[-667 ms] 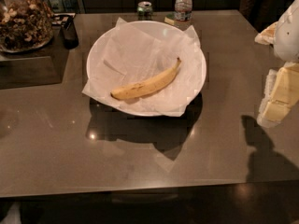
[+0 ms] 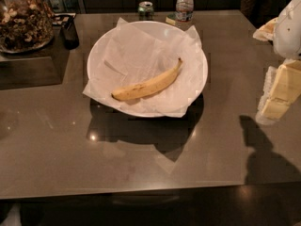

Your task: Pick banana from white bowl

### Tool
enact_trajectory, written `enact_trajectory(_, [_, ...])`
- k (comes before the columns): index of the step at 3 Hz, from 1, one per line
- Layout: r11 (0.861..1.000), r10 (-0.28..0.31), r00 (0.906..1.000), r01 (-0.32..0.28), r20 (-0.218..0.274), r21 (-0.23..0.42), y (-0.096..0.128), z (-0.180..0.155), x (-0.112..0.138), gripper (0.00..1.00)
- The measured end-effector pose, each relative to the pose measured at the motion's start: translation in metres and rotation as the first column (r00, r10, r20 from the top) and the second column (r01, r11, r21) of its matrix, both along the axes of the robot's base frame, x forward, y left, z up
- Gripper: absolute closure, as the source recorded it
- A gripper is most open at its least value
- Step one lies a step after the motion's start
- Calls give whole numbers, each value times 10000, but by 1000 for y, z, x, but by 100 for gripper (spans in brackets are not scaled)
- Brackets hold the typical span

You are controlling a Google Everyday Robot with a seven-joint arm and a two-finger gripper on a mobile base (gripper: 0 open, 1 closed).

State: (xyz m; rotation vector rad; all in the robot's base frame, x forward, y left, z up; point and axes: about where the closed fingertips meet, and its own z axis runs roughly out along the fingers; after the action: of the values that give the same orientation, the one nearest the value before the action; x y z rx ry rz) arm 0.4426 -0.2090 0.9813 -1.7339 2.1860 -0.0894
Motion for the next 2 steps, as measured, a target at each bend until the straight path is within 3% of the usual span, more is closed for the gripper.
enact_trajectory(1, [9914,1139,9934,-1145,127,638,29,7,13,0])
enact_trajectory(2, [9568,2617,9647,-2635,313,1231,72,14,27,0])
